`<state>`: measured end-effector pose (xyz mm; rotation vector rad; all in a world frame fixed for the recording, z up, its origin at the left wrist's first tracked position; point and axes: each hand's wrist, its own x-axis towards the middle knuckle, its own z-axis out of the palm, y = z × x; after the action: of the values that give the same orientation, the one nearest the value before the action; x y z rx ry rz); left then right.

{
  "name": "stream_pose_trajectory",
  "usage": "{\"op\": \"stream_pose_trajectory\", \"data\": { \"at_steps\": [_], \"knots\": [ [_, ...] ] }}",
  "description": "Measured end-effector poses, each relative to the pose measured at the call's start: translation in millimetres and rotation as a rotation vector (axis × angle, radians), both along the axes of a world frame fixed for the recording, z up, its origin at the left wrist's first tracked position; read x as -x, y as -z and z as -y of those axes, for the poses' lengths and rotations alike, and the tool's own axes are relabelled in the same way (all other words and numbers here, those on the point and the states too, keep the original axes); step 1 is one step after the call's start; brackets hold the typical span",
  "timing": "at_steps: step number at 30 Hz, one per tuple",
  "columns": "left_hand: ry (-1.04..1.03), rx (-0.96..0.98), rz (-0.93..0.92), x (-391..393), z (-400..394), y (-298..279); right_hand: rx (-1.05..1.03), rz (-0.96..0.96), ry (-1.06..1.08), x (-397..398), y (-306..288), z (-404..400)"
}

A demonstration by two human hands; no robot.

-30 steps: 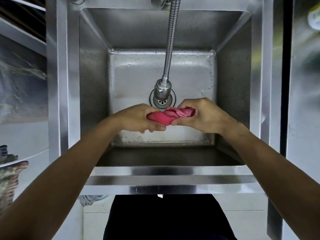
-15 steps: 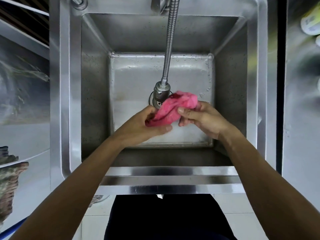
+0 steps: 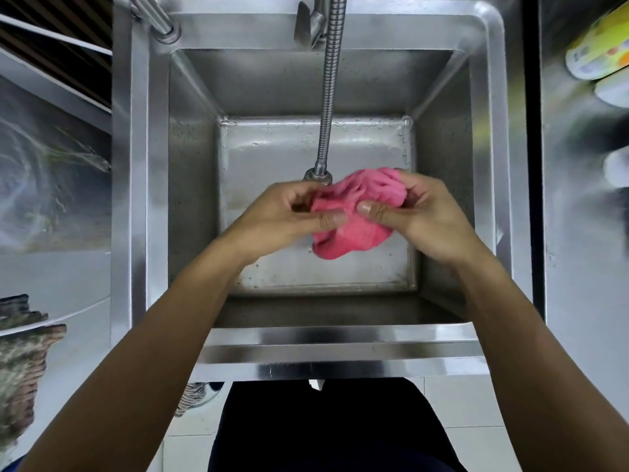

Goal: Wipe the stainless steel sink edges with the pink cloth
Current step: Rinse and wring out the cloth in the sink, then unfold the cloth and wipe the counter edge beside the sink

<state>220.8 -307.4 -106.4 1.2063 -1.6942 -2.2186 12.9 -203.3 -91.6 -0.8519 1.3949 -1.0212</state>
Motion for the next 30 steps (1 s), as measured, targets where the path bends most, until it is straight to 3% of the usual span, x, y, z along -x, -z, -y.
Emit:
{"op": "stream_pose_trajectory", "data": {
  "at_steps": [3,8,12,16,19,22,26,30],
  "knots": [
    [-0.035,0.179,0.07,-2.0,4.0,-2.2,0.003,-0.139,0.096,-2.9,-3.4,2.0],
    [0.266,0.314,0.097,-4.3,14.6,-28.8,-0.036,-0.128,-0.143,-7.7,-24.3,-5.6],
    [0.438,0.717,0.12,5.0,24.7,-54.4,0.041,-0.377,0.008,-5.2,-49.2,-18.2],
    [0.357,0.409,-0.152,17.0,22.5,-80.9,0.171,-0.428,0.203,-12.1,-85.4,-34.9],
    [0.226,0.391,-0.292,30.1,12.0,-96.1,0.182,-0.493,0.299,-20.7,-110.6,-52.1],
    [0.182,0.406,-0.314,42.3,-4.6,-109.6,0.12,-0.49,0.423,-26.1,-128.2,-78.3],
    [0.315,0.369,-0.328,63.4,-45.5,-131.2,0.062,-0.63,0.658,-30.1,-152.6,-135.5],
    [0.59,0.37,-0.277,93.7,-108.0,-148.7,-0.069,-0.679,0.778,-27.8,-181.0,-209.7]
  ]
}}
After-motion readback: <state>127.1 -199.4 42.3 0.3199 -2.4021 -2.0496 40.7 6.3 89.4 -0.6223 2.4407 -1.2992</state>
